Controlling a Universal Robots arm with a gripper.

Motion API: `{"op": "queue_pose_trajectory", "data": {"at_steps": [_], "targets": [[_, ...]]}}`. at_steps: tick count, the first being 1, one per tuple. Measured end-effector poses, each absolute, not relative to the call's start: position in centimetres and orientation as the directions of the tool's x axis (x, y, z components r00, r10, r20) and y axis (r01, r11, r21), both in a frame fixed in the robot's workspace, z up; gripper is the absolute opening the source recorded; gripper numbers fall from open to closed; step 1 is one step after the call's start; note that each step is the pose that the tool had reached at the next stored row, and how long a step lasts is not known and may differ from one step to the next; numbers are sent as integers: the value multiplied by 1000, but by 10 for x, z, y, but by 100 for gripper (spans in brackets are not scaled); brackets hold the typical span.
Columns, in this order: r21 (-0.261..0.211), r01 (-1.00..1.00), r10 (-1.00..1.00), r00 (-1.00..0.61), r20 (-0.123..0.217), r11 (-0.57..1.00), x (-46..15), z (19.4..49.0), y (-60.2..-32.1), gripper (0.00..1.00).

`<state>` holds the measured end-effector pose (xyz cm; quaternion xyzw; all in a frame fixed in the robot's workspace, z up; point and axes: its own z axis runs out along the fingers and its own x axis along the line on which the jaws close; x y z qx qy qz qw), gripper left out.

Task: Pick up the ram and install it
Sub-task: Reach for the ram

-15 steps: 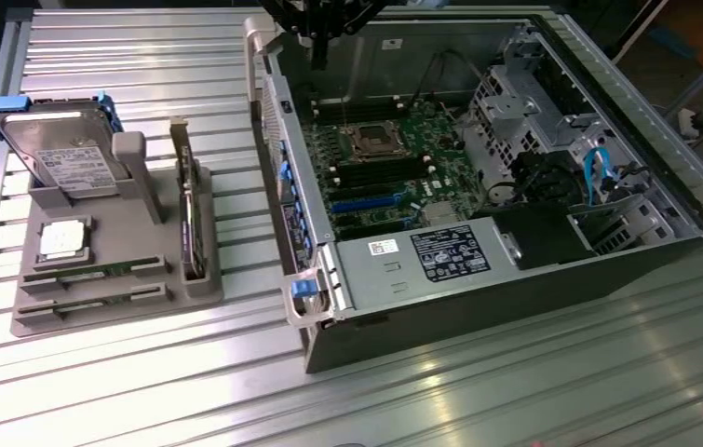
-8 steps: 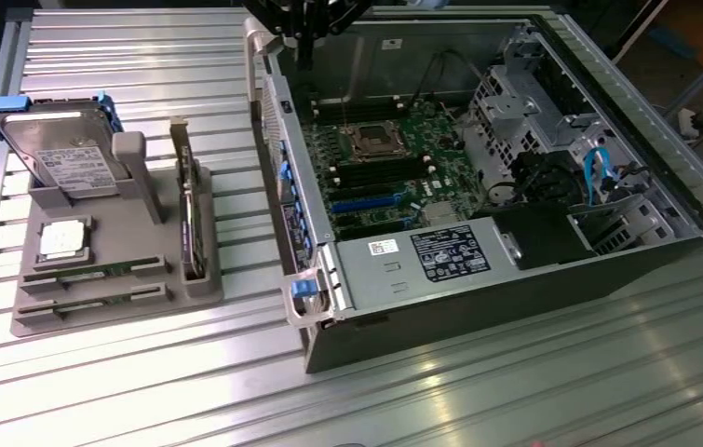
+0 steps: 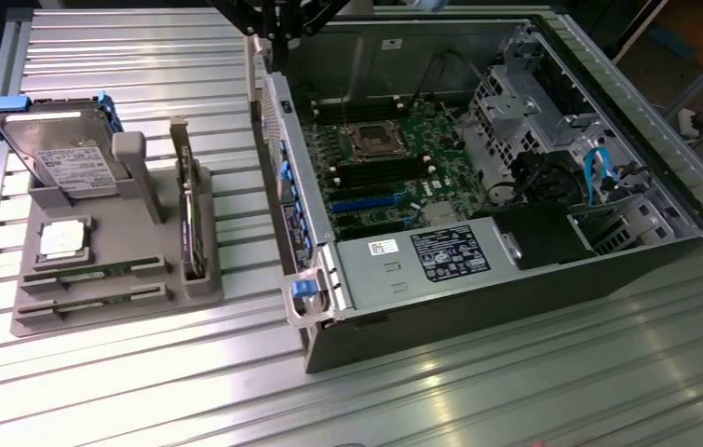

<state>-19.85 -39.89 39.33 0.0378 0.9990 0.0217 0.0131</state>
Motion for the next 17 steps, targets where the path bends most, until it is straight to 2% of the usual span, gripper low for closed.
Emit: {"op": "queue_pose_trajectory", "data": {"at_steps": [17], "targets": [[44, 75, 76, -997, -25, 996, -264, 393, -399, 11]]}}
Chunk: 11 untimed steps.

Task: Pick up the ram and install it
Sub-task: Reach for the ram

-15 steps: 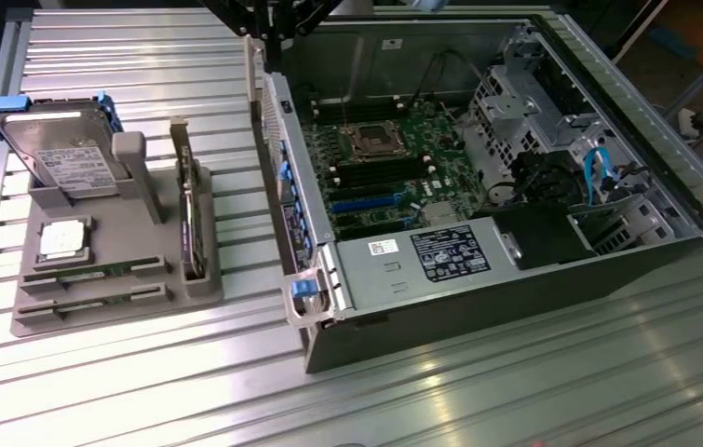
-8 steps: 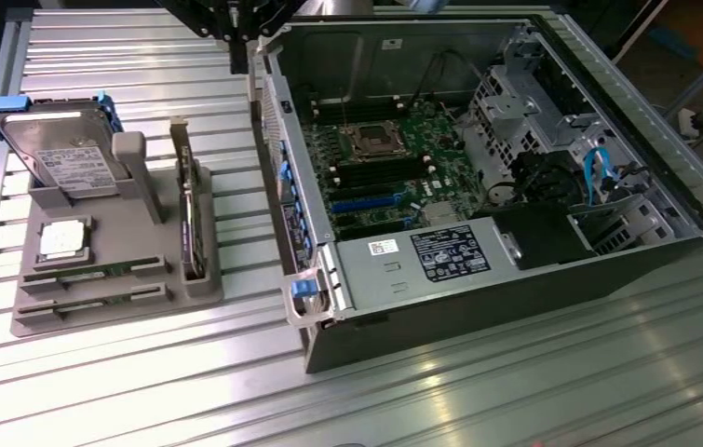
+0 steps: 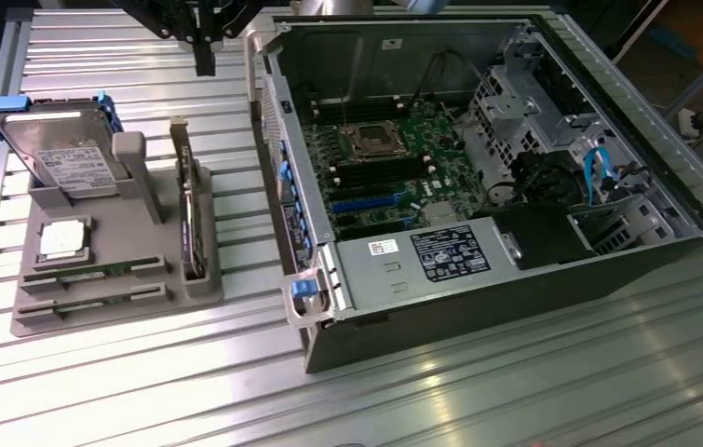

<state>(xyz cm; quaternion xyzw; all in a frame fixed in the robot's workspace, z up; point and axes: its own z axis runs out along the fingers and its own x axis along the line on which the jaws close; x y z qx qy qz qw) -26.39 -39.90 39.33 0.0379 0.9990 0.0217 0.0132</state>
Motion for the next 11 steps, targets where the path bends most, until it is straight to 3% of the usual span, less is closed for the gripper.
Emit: {"op": "queue_pose_trajectory", "data": {"at_steps": [11], "targets": [[44, 75, 76, -997, -25, 996, -299, 393, -399, 11]]}}
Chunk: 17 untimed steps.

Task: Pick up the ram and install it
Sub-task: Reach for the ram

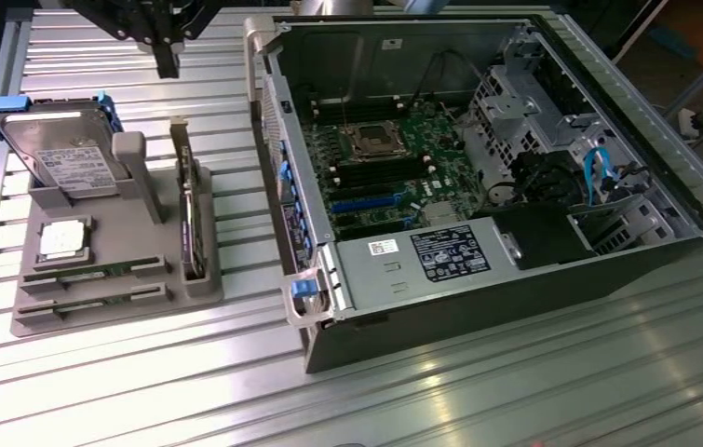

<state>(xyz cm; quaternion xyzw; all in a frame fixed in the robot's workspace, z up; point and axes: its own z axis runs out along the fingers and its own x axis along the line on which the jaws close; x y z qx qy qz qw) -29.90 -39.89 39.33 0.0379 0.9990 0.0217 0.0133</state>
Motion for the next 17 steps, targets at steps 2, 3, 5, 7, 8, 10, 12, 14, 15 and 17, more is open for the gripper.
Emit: {"op": "queue_pose_trajectory", "data": {"at_steps": [2, 3, 5, 7, 8, 10, 12, 14, 15, 17], "targets": [[44, 75, 76, -997, -25, 996, -306, 393, -399, 11], [44, 75, 76, -997, -25, 996, -310, 393, -399, 11], [44, 75, 76, -997, -25, 996, -318, 393, -399, 11], [44, 75, 76, -997, -25, 996, -326, 393, -399, 11], [44, 75, 76, -997, -25, 996, -329, 393, -399, 11], [44, 75, 76, -997, -25, 996, -337, 393, -399, 11], [44, 75, 76, -997, -25, 996, -346, 393, -399, 11], [44, 75, 76, -997, -25, 996, -353, 393, -399, 11], [45, 75, 76, -997, -26, 996, -357, 393, -399, 11], [44, 75, 76, -997, -25, 996, -364, 393, -399, 11]]}}
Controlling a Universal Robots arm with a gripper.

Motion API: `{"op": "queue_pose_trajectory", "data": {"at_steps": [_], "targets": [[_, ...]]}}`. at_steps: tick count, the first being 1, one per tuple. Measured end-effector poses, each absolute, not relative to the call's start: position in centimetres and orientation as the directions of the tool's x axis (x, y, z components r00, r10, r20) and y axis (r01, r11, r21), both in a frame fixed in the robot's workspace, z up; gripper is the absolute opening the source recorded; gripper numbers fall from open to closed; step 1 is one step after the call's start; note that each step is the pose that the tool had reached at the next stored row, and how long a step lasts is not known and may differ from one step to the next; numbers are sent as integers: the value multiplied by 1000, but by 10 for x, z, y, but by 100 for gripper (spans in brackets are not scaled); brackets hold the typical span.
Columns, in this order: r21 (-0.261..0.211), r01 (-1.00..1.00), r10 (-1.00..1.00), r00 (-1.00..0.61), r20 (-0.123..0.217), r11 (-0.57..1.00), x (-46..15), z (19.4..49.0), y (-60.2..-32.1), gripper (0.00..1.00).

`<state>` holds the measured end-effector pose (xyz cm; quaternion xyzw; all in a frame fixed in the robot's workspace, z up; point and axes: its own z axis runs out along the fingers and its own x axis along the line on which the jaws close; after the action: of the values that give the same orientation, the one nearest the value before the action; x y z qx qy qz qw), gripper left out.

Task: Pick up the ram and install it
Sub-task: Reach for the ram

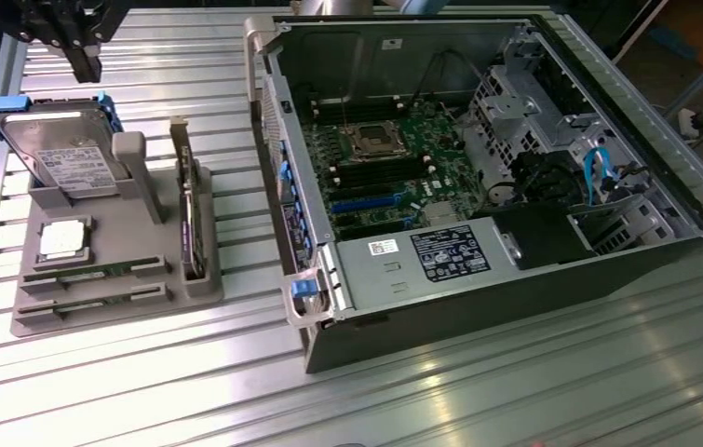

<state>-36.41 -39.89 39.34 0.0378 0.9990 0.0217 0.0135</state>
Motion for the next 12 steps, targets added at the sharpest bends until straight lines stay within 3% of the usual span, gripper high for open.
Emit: {"op": "queue_pose_trajectory", "data": {"at_steps": [12], "targets": [[44, 75, 76, -997, -25, 996, -371, 393, -399, 11]]}}
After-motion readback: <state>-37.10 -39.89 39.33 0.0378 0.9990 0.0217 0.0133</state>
